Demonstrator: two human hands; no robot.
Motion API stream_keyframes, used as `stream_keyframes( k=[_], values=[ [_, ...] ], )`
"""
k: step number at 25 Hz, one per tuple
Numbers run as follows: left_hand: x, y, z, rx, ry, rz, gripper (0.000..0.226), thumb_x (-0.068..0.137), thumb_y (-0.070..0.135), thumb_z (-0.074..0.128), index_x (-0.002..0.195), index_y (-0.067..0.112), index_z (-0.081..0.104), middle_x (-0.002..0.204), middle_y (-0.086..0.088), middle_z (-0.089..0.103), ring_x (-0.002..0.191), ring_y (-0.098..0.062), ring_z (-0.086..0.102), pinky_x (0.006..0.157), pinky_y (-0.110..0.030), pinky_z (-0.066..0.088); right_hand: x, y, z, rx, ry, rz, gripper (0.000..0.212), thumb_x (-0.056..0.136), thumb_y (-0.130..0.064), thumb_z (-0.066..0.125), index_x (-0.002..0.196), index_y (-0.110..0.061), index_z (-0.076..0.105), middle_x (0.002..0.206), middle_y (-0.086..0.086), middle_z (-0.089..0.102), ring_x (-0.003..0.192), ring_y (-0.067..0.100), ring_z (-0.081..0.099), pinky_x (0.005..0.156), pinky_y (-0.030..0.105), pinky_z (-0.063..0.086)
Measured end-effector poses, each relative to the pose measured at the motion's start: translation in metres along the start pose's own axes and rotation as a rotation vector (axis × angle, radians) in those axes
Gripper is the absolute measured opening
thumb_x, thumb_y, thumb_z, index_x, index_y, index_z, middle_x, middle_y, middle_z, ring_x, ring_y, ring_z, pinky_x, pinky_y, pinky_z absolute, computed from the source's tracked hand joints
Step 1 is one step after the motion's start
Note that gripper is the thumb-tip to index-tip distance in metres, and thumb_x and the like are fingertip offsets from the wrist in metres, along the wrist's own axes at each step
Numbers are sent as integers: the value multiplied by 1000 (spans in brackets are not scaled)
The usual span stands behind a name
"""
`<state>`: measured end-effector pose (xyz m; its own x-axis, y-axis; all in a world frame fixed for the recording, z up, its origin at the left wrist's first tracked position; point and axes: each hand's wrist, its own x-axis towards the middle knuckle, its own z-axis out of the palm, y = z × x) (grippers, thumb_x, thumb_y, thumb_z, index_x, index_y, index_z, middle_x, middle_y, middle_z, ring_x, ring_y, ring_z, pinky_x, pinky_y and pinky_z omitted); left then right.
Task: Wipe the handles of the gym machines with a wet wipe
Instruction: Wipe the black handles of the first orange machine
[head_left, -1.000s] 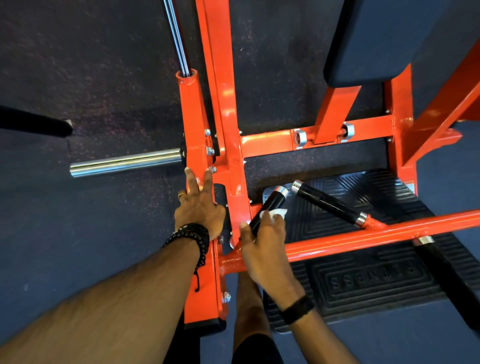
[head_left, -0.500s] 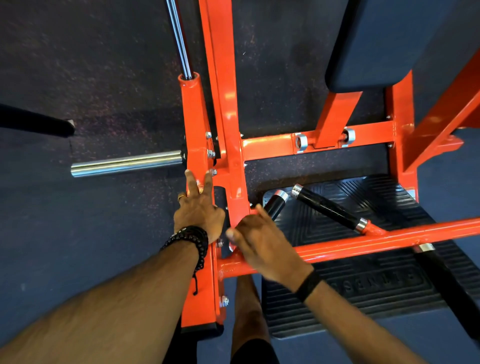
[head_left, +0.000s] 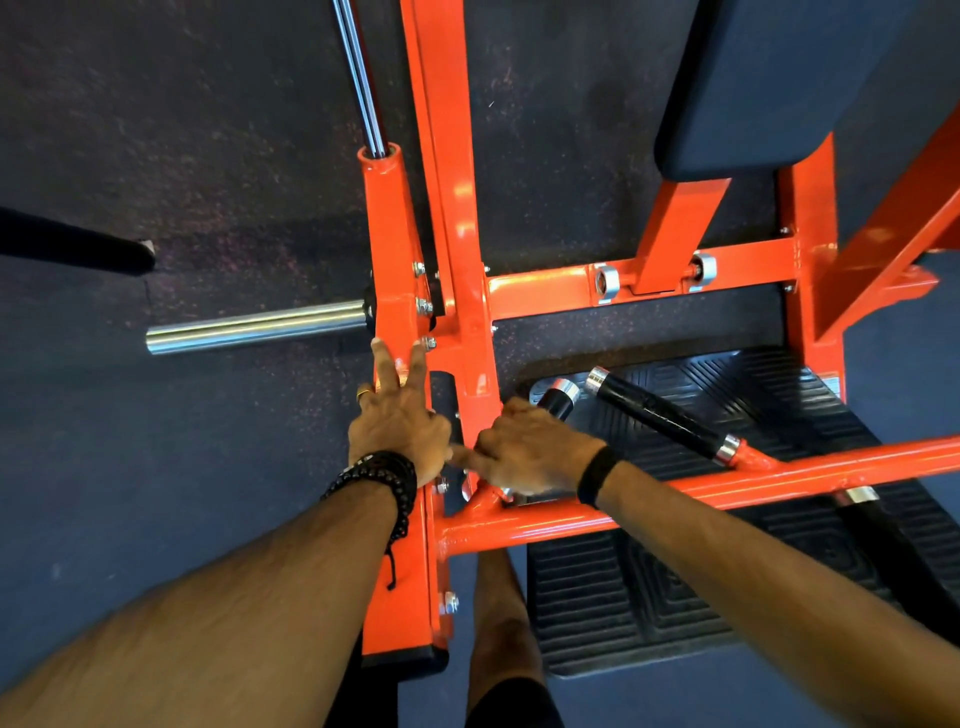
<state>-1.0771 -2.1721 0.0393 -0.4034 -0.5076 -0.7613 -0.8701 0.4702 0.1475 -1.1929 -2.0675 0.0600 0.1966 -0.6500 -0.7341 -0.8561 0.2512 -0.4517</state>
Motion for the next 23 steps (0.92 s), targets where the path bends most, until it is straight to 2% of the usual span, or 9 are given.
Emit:
stream_keyframes(
  k=[2, 4, 6, 11, 14, 16, 17, 21, 23],
  values=[
    [0, 0, -1, 6, 3, 0, 85, 92, 25, 51, 156, 37, -5, 163, -1, -20, 143, -42, 23, 95, -51, 47, 3, 39, -2, -99, -20, 95, 69, 101, -47, 4, 114, -16, 64, 75, 1, 57, 102, 24, 62, 116, 49, 18],
    [0, 0, -1, 7, 5, -1, 84, 92, 23, 49, 156, 36, -4, 164, -1, -19, 143, -42, 23, 94, -51, 48, 1, 68, 3, -97, 88, 271, 62, 102, -50, 16, 96, -16, 68, 89, 5, 68, 110, 23, 61, 119, 56, 8],
    [1, 0, 0, 0, 5, -1, 84, 92, 24, 50, 156, 37, -5, 164, 0, -19, 143, -43, 22, 95, -52, 47, -11, 57, 20, -96, 212, 279, 47, 102, -45, 30, 94, -20, 69, 98, 1, 69, 113, 20, 57, 117, 60, 6],
    [1, 0, 0, 3, 6, -2, 84, 93, 26, 51, 155, 37, -4, 163, -1, -19, 143, -42, 22, 96, -52, 46, -55, -16, 56, 141, 580, 85, 24, 86, -18, 58, 109, -18, 64, 112, -3, 63, 110, 20, 53, 102, 41, 30],
    [0, 0, -2, -6, -6, 0, 84, 91, 20, 48, 156, 36, -3, 163, -1, -20, 143, -43, 21, 97, -53, 45, -43, 19, 60, 469, 775, 338, 29, 83, -1, 48, 105, -6, 66, 106, 5, 63, 96, 20, 57, 91, 36, 44],
    [0, 1, -3, -7, -9, -1, 84, 91, 19, 47, 156, 36, -4, 163, -1, -20, 144, -43, 20, 97, -53, 45, -38, 30, 56, 706, 824, 517, 24, 89, 4, 49, 104, -1, 68, 103, 7, 60, 94, 24, 59, 89, 30, 51],
    [-1, 1, -3, -5, -10, 1, 84, 91, 19, 48, 156, 36, -4, 163, -1, -20, 144, -43, 20, 97, -53, 46, -35, 21, 59, 659, 823, 542, 26, 85, 10, 54, 102, -2, 69, 101, 9, 60, 92, 26, 60, 86, 30, 52],
    [-1, 1, -3, 12, -9, 1, 82, 94, 23, 48, 156, 36, -4, 164, -2, -20, 143, -44, 21, 97, -52, 47, -50, -32, 79, 690, 772, 350, 30, 76, 13, 64, 95, -8, 72, 93, 4, 60, 80, 15, 61, 74, 21, 49],
    [-1, 2, -3, 13, -7, -1, 81, 94, 23, 48, 156, 36, -3, 164, -2, -18, 143, -44, 21, 98, -53, 46, -43, -15, 69, 704, 838, 393, 29, 78, 14, 63, 98, -5, 73, 95, 8, 63, 82, 16, 61, 76, 19, 48]
  ],
)
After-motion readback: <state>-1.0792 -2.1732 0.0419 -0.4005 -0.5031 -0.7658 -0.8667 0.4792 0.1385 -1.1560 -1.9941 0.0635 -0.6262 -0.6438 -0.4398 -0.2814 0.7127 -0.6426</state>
